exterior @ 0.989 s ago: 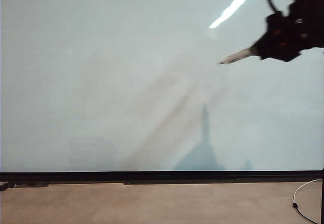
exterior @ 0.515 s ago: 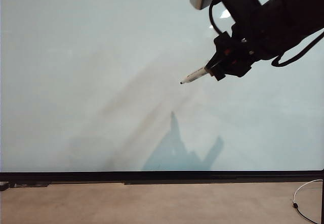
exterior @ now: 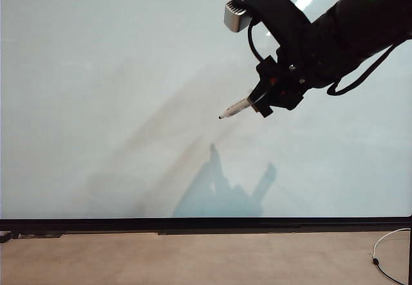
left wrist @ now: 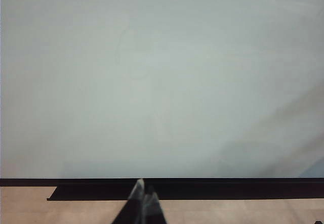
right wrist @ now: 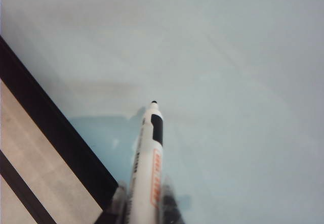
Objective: Pick up the pen on the shelf to the right of the whiteboard and draw a rectangle.
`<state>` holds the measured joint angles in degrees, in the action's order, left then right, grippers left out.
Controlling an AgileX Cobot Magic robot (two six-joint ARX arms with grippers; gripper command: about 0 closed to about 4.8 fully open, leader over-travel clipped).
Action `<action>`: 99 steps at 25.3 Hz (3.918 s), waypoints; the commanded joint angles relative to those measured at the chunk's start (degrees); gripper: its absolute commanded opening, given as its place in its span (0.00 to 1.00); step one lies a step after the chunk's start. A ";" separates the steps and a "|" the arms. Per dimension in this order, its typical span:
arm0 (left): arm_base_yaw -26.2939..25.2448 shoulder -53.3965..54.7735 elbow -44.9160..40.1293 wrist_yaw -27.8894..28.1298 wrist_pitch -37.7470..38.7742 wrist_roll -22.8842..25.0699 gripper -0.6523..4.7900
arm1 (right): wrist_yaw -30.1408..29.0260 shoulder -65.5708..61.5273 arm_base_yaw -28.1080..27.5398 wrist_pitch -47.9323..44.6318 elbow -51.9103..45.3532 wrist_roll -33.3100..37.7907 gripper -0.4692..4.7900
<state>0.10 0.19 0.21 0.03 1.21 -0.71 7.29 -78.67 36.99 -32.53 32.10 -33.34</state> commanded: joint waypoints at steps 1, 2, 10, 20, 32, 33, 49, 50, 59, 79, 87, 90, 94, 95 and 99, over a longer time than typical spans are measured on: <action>0.02 0.00 0.15 -0.22 -0.42 0.26 0.11 | -0.35 -0.61 0.04 -2.47 0.35 -0.17 0.08; 0.00 0.00 0.17 -0.22 -0.42 0.26 0.11 | -0.35 -1.03 0.04 -2.45 0.59 -0.13 0.08; 0.00 0.00 0.17 -0.22 -0.39 0.26 0.11 | -0.42 -3.02 -0.11 -2.49 2.54 -0.13 0.08; 0.02 0.00 0.17 -0.22 -0.42 0.26 0.11 | -0.98 -4.35 -1.62 -4.07 2.82 0.13 0.08; 0.02 0.00 0.15 -0.22 -0.39 0.26 0.11 | -1.40 -4.87 -3.08 -5.40 2.84 0.13 0.08; 0.02 0.00 0.15 -0.22 -0.42 0.26 0.11 | -1.40 -4.96 -3.10 -5.49 2.84 0.13 0.08; 0.00 0.00 0.17 -0.24 -0.42 0.26 0.11 | -1.40 -6.82 -4.13 -6.78 4.85 0.11 0.08; 0.00 0.00 0.17 -0.22 -0.39 0.26 0.11 | -1.40 -6.84 -4.13 -6.82 4.94 0.11 0.08; 0.00 0.00 0.15 -0.22 -0.39 0.26 0.11 | -1.16 -6.82 -4.13 -7.02 4.92 0.11 0.08; 0.00 0.00 0.17 -0.22 -0.42 0.26 0.11 | -1.22 -5.05 -4.09 -8.24 4.92 -0.15 0.08; 0.02 0.00 0.15 -0.22 -0.39 0.26 0.11 | -1.22 -4.72 -4.07 -8.46 4.92 -0.13 0.08; 0.02 0.00 0.15 -0.22 -0.39 0.26 0.11 | -1.22 -4.37 -4.07 -8.52 4.92 -0.13 0.08; 0.02 0.00 0.17 -0.22 -0.42 0.26 0.11 | -1.25 -3.48 -4.07 -8.85 4.92 -0.13 0.08; 0.02 0.00 0.17 -0.22 -0.39 0.26 0.11 | -1.25 -3.37 -4.07 -8.90 4.94 -0.15 0.08; 0.02 0.00 0.17 -0.22 -0.39 0.26 0.11 | -1.27 -2.73 -4.07 -9.38 4.92 -0.15 0.08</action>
<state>0.10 0.16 0.21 0.03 1.21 -0.69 4.89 -82.17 33.04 -38.72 36.40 -33.52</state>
